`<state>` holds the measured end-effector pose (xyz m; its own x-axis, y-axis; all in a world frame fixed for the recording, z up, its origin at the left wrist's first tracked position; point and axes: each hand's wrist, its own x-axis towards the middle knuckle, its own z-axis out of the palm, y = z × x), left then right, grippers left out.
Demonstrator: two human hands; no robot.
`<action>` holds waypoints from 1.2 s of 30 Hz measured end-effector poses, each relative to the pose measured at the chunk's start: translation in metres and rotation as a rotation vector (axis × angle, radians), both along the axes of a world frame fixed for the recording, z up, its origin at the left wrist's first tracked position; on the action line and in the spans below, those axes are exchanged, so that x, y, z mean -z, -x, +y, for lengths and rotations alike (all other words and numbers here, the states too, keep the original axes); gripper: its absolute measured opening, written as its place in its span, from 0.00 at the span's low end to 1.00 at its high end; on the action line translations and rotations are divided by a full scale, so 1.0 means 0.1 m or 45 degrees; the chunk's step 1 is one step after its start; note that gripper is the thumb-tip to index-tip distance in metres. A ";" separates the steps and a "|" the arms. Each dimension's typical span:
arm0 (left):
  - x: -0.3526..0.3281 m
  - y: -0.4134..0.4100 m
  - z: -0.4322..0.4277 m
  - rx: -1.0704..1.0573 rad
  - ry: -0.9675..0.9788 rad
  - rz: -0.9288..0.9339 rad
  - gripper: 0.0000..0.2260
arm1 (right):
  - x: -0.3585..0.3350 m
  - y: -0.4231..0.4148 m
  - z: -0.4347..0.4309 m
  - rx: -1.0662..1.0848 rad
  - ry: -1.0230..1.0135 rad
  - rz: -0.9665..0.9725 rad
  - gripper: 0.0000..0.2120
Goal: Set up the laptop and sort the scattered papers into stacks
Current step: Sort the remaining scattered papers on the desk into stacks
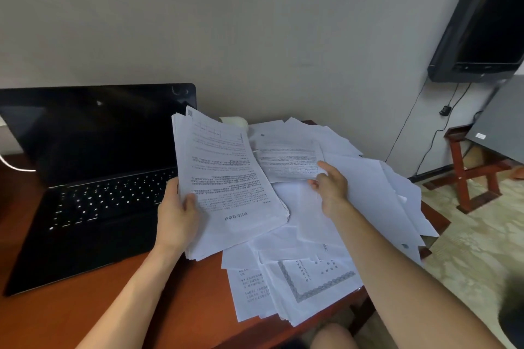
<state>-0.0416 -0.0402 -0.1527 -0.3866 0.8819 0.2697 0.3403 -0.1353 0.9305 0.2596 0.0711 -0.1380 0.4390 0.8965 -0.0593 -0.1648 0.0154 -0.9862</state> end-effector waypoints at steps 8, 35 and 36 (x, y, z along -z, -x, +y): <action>-0.03 -0.02 -0.01 -0.011 0.013 -0.070 0.16 | -0.06 -0.58 -0.49 0.247 -0.010 0.259 0.21; -0.01 -0.36 -0.13 0.378 0.238 -0.208 0.20 | -0.07 -0.60 -1.16 -0.318 0.027 -0.915 0.10; -0.01 -0.35 -0.13 0.362 0.230 -0.206 0.22 | -0.07 -0.64 -1.19 -0.375 0.115 -1.121 0.12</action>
<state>-0.0063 -0.0531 -0.1517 -0.1442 0.9880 0.0555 0.1590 -0.0323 0.9867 0.3237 -0.0474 -0.1307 0.1144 0.9871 0.1118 0.6575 0.0091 -0.7534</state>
